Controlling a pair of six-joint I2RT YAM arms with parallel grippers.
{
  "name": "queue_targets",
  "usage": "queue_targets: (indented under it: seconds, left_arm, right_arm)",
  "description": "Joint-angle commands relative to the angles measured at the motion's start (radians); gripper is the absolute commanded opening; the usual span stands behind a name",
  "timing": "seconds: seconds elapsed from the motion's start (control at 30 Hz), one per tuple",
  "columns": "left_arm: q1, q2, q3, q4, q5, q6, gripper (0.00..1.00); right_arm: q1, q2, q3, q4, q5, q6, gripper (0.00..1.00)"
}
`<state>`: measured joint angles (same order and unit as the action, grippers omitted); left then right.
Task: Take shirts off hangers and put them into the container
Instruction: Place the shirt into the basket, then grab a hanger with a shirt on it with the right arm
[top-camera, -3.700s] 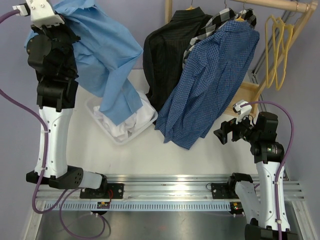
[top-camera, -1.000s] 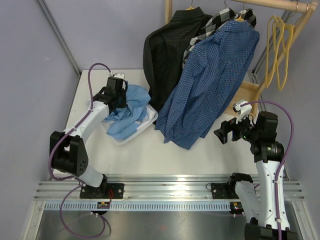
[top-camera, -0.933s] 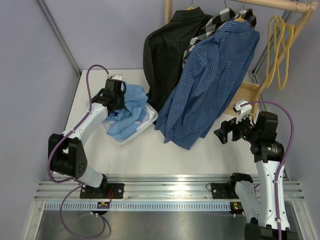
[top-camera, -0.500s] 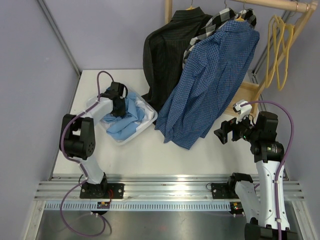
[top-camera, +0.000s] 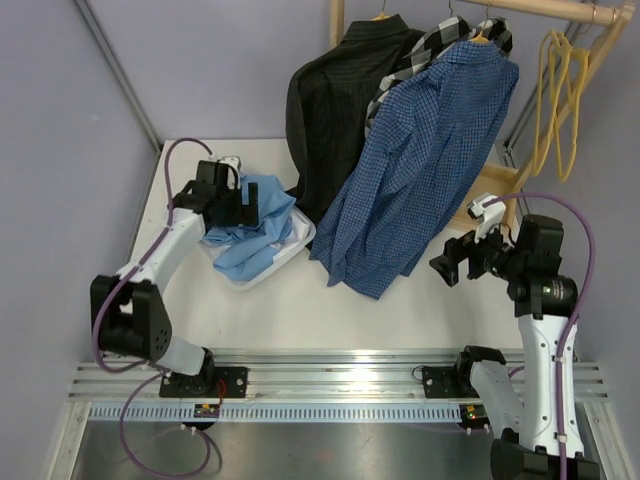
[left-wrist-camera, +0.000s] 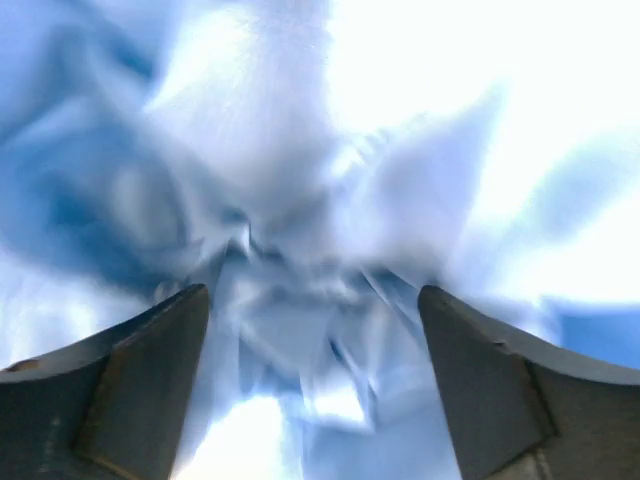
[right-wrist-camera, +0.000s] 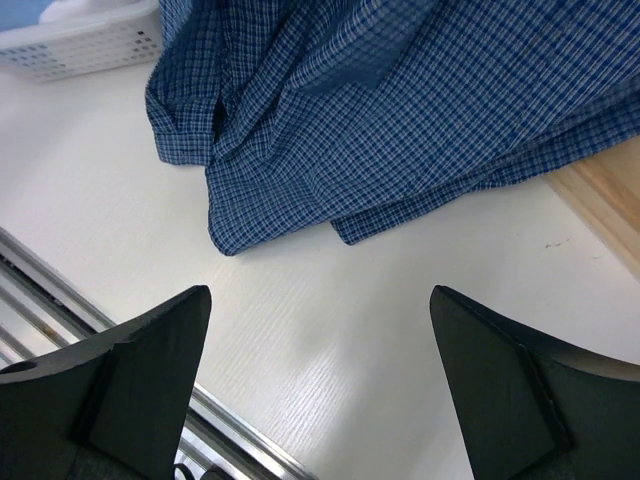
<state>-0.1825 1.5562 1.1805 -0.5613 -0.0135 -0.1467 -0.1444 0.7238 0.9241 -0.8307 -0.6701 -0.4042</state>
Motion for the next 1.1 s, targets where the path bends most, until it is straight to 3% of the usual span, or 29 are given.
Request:
queue_targets:
  seconds: [0.0, 0.1, 0.23, 0.43, 0.63, 0.8, 0.87, 1.07]
  left_arm:
    - [0.005, -0.222, -0.039, 0.049, 0.061, -0.013, 0.98]
    - [0.006, -0.379, -0.1, 0.099, 0.069, -0.019, 0.99]
    - [0.006, -0.528, -0.182, 0.149, 0.095, -0.002, 0.99]
    - [0.006, -0.697, -0.315, 0.224, 0.13, 0.03, 0.99]
    - [0.002, -0.763, -0.358, 0.221, 0.122, 0.045, 0.99]
    - [-0.005, -0.765, -0.36, 0.21, 0.092, 0.056, 0.99]
    - [-0.005, -0.763, -0.36, 0.207, 0.086, 0.056, 0.99]
    - [-0.005, -0.765, -0.361, 0.199, 0.044, 0.07, 0.99]
  right_arm:
    - [-0.004, 0.06, 0.183, -0.1, -0.057, -0.067, 0.99]
    - [-0.003, 0.219, 0.414, -0.256, -0.117, -0.044, 0.99]
    - [0.006, 0.366, 0.632, -0.338, -0.178, 0.039, 1.0]
    - [0.066, 0.537, 0.924, -0.274, -0.151, 0.249, 0.99]
    - [0.134, 0.741, 1.172, -0.139, 0.021, 0.508, 0.99]
    - [0.203, 0.908, 1.37, -0.093, 0.378, 0.743, 0.99]
    - [0.256, 0.943, 1.412, -0.079, 0.547, 0.775, 0.99]
    - [0.347, 0.999, 1.42, 0.099, 0.746, 0.837, 0.99]
